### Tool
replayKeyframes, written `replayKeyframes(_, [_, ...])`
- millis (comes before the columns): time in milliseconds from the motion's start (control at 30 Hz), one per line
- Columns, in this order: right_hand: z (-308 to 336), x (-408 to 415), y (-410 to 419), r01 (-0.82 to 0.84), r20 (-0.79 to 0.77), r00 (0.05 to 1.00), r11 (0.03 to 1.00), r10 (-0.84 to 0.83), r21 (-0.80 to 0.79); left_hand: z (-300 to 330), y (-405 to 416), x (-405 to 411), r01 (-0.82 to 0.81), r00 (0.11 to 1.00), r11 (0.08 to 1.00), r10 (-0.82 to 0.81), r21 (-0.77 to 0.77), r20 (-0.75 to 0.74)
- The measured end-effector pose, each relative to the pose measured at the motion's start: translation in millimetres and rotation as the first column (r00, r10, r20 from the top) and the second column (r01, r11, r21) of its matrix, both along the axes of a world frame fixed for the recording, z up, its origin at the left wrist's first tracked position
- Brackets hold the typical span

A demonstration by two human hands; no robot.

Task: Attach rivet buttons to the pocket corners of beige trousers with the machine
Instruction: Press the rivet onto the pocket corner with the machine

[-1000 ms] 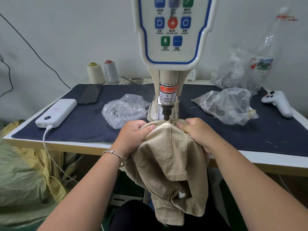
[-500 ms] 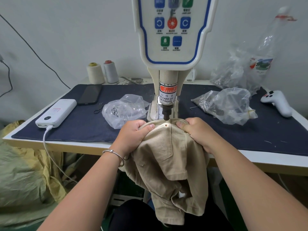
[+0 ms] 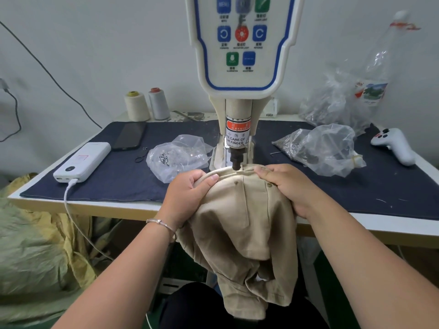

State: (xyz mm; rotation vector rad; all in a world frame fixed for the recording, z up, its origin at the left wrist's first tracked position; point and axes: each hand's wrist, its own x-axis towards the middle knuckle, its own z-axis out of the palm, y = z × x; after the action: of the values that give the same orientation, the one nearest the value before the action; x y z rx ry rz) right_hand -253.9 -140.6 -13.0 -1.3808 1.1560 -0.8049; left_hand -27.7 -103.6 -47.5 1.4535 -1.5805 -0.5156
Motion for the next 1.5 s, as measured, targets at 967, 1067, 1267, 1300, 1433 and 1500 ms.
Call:
replayKeyframes(967, [64,-48,134,-0.266,0.532,0.829,0.958,0.170,0.109,65,125,-40,0.561,0.636,0.807,-0.279,0.183,-0.719])
replayKeyframes(1067, [67,-49,141,-0.279,0.596,0.787,0.954,0.160,0.112,67,127,-48,0.647,0.592,0.740,-0.333,0.186,-0.734])
replayKeyframes(1267, [70,-40,151,-0.291,0.596,0.782,0.952,0.180,0.094,81,131,-51,0.678,0.615,0.707,-0.395,0.202,-0.683])
replayKeyframes(1300, [70,-38,152,-0.283,0.584,0.791,0.956,0.184,0.082,83,132,-51,0.684,0.619,0.700,-0.409,0.204,-0.671])
replayKeyframes(1433, [69,-39,155,-0.226,0.485,0.856,0.973,0.181,0.035,84,137,-50,0.652,0.655,0.722,-0.382,0.232,-0.652])
replayKeyframes(1500, [66,-42,158,-0.186,0.428,0.889,0.982,0.160,0.019,84,138,-47,0.684,0.612,0.700,-0.397,0.206,-0.684])
